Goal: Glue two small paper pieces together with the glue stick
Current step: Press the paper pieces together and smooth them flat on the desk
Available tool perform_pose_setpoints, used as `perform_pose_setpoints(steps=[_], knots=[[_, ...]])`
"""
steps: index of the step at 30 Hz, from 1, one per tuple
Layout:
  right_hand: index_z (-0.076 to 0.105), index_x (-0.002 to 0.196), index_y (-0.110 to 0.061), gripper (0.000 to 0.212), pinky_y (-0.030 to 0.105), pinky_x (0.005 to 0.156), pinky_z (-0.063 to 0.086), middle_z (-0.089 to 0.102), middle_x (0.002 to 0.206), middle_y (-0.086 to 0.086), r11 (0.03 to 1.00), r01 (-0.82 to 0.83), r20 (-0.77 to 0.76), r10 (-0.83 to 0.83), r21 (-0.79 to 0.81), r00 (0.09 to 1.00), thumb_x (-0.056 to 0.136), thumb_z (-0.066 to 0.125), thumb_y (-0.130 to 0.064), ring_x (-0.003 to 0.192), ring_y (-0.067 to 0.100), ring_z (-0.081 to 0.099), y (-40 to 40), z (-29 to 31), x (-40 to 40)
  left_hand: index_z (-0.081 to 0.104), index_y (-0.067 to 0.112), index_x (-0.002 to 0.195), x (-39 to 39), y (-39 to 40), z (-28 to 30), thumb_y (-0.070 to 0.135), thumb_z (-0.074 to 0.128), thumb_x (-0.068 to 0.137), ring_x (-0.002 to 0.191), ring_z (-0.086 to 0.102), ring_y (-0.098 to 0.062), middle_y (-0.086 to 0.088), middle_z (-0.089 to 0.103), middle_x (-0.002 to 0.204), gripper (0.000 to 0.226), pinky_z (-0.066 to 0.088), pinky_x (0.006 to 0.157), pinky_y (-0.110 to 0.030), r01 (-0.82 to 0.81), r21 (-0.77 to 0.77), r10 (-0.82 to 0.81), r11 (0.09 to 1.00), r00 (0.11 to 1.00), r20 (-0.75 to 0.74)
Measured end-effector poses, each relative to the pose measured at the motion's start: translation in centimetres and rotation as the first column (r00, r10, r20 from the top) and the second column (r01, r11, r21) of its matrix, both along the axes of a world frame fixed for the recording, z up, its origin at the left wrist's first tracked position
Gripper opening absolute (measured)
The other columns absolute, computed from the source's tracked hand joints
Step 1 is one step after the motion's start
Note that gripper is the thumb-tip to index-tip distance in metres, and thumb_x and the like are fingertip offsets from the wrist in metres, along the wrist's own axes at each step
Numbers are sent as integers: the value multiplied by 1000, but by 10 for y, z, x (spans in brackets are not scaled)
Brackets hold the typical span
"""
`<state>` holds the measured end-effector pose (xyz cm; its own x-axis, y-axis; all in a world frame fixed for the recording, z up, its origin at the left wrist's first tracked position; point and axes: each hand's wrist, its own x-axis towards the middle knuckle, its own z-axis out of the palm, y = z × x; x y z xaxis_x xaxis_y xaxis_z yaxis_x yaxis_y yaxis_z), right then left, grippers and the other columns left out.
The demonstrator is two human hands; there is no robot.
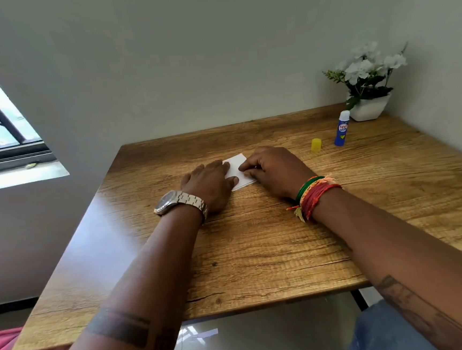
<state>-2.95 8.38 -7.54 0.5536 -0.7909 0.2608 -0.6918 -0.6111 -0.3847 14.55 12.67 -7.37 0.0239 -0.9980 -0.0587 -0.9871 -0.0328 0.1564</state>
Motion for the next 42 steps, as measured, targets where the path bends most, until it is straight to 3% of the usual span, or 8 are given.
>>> perform_pose_setpoints(steps=[3,5,11,16,29,35,39,42], knots=[[74,121,-21,29,26,90,41,65,124,2,999,42,-4,-42,34,999,95,66,-30,114,20,57,-5,-2,0,13,30,161,8,-2,1,56,33,103,155,3,-28,9,4,169,67,7,122,-56,21,110,-16,994,999,-47],[75,120,-27,30,35,98,45,62,125,2,994,87,-5,-87,59,996,93,68,-38,120,23,52,-8,-2,-2,9,31,161,11,-2,2,59,35,102,155,-3,-27,11,0,168,71,1,122,-55,29,140,-18,990,996,-83],[71,123,-36,41,46,105,41,54,133,1,966,193,-5,-195,169,981,85,73,-51,129,28,42,-12,0,-9,8,34,161,13,-2,3,60,40,99,155,-6,-24,13,-1,168,74,-2,121,-54,25,156,-4,987,991,-131],[55,139,-34,70,50,106,37,46,146,6,960,268,-160,-253,81,954,80,63,-72,137,33,37,-4,-5,3,10,34,160,13,-1,4,63,41,98,155,-5,-27,8,2,169,76,0,121,-55,10,148,10,989,991,-135],[52,135,-29,51,44,107,43,59,133,0,919,289,29,-307,267,951,88,75,-28,130,27,45,-16,1,-10,13,42,158,10,4,10,65,48,95,154,7,-36,-8,7,169,76,10,120,-54,-67,175,95,982,983,-157],[60,133,-36,35,32,93,46,64,120,-1,959,169,187,-213,225,959,100,57,-25,110,16,57,-18,-5,-26,19,45,157,11,6,8,57,44,100,155,2,-30,7,6,169,63,3,121,-54,11,126,9,992,987,-159],[57,139,-45,38,47,106,42,56,126,5,988,115,-28,-112,102,993,102,49,-38,123,28,46,-13,-8,-14,23,52,153,13,3,6,53,42,101,155,-4,-27,13,3,168,55,-3,120,-57,47,144,-21,989,984,-176],[57,137,-47,37,47,103,42,50,127,2,993,121,-156,-118,9,981,102,47,-45,123,26,41,-9,-8,-4,34,52,150,9,0,1,54,36,103,155,5,-28,13,13,167,47,3,121,-60,-8,82,27,997,972,-232]])
